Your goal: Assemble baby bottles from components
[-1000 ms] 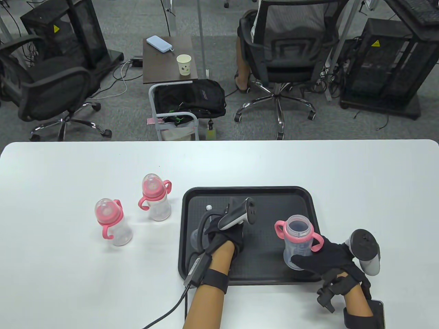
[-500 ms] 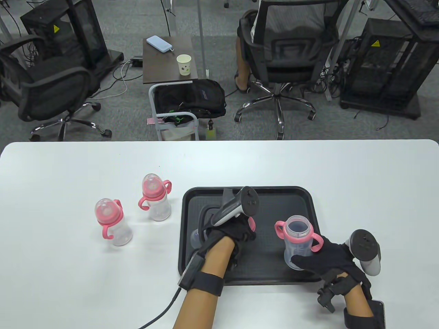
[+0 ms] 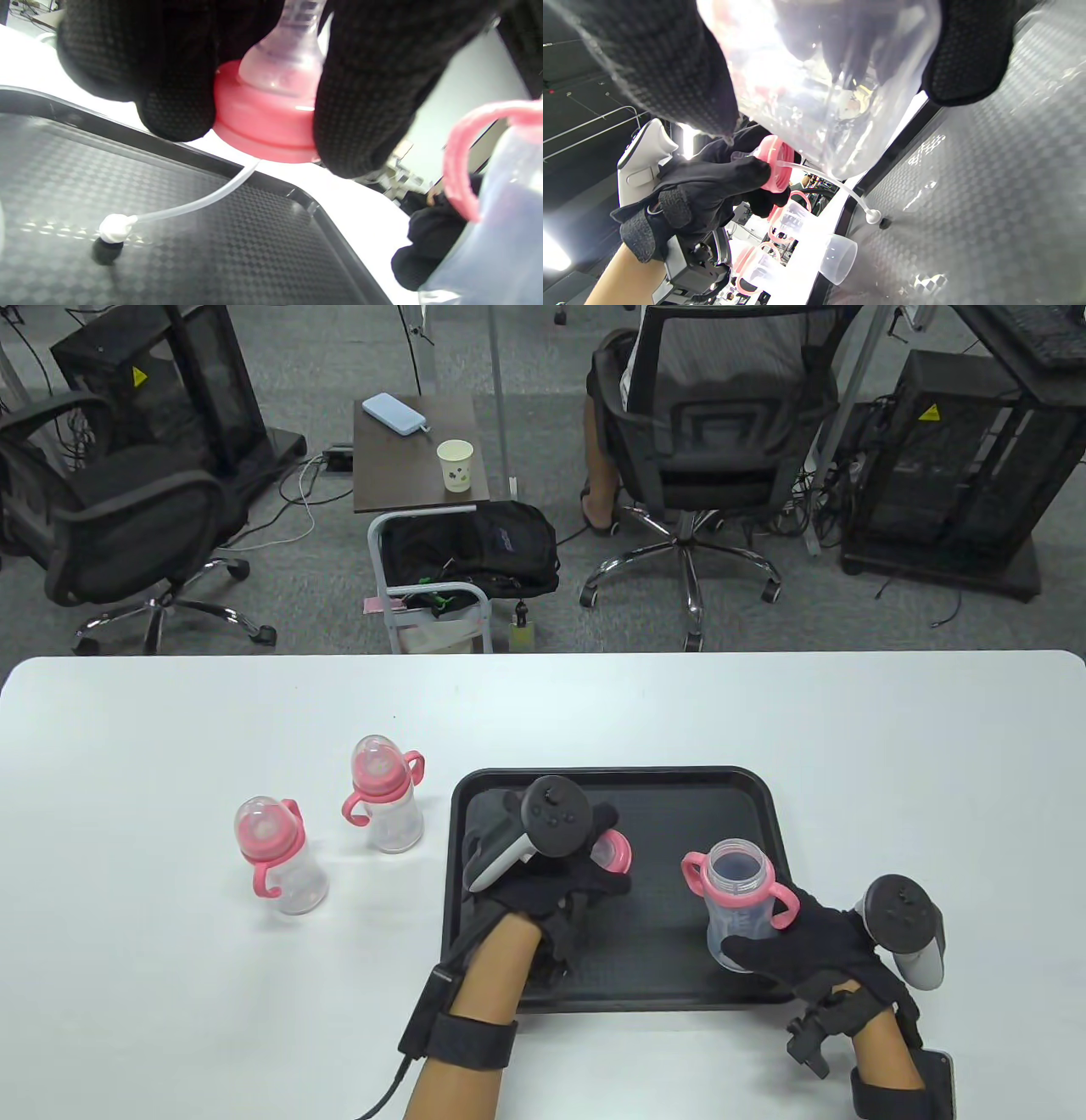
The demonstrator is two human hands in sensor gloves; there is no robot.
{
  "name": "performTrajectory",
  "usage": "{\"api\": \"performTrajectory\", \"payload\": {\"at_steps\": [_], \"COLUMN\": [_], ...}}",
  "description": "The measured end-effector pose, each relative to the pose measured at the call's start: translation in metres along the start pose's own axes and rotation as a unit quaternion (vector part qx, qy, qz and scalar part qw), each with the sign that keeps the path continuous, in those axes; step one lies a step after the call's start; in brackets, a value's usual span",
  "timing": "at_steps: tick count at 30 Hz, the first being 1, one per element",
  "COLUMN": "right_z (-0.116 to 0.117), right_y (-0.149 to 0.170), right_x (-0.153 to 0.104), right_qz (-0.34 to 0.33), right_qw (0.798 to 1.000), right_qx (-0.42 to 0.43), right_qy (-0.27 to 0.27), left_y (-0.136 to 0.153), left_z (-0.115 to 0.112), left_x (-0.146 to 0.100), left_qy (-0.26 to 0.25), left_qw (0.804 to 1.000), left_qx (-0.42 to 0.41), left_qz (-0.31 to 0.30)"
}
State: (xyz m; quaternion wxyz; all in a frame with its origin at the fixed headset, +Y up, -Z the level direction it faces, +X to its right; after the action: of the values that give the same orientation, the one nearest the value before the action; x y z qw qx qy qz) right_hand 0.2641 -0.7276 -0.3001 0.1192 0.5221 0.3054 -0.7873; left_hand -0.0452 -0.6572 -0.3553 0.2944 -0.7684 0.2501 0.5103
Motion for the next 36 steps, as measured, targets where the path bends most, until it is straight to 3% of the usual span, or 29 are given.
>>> {"api": "performTrajectory", "payload": {"at_steps": [6,10,18,30,36], "right_z": [-0.001,-0.001,-0.001,0.014,0.028], "right_y": [0.001,0.0,0.0,-0.001,0.0], "right_x": [-0.001,-0.002,-0.003,0.001,0.005], "right_qz": [0.006,0.006,0.01,0.025,0.034], "right_qw": [1.0,1.0,0.999,0.996,0.99], "right_qx": [-0.011,-0.022,-0.038,-0.086,-0.119], "right_qy": [0.004,0.007,0.007,-0.028,-0.06], "left_y": [0.009,0.004,-0.008,-0.014,-0.013], "left_z": [-0.006,0.007,0.029,0.057,0.071], "left_x": [-0.009,-0.019,-0.038,-0.063,-0.075], "left_qy": [-0.002,-0.018,-0.002,-0.045,-0.044], "left_qw": [0.997,0.994,0.973,0.963,0.947], "left_qx": [-0.061,-0.087,-0.188,-0.198,-0.24], "left_qz": [-0.037,-0.062,-0.131,-0.178,-0.209]}}
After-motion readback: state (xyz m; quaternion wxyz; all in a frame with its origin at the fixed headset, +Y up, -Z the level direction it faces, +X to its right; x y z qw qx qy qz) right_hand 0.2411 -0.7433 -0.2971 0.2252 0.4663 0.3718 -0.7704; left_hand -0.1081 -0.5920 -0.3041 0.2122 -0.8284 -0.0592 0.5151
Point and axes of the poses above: the tracker on the back of each hand, its own y axis roughly to the little-finger side, its own x axis roughly from the wrist to the fingertips, z = x × y, the point moved 1 cm from there along x, roughly from the wrist to the fingertips, and after that the axes turned 13 degrees about -x, right-handed, at the moved point
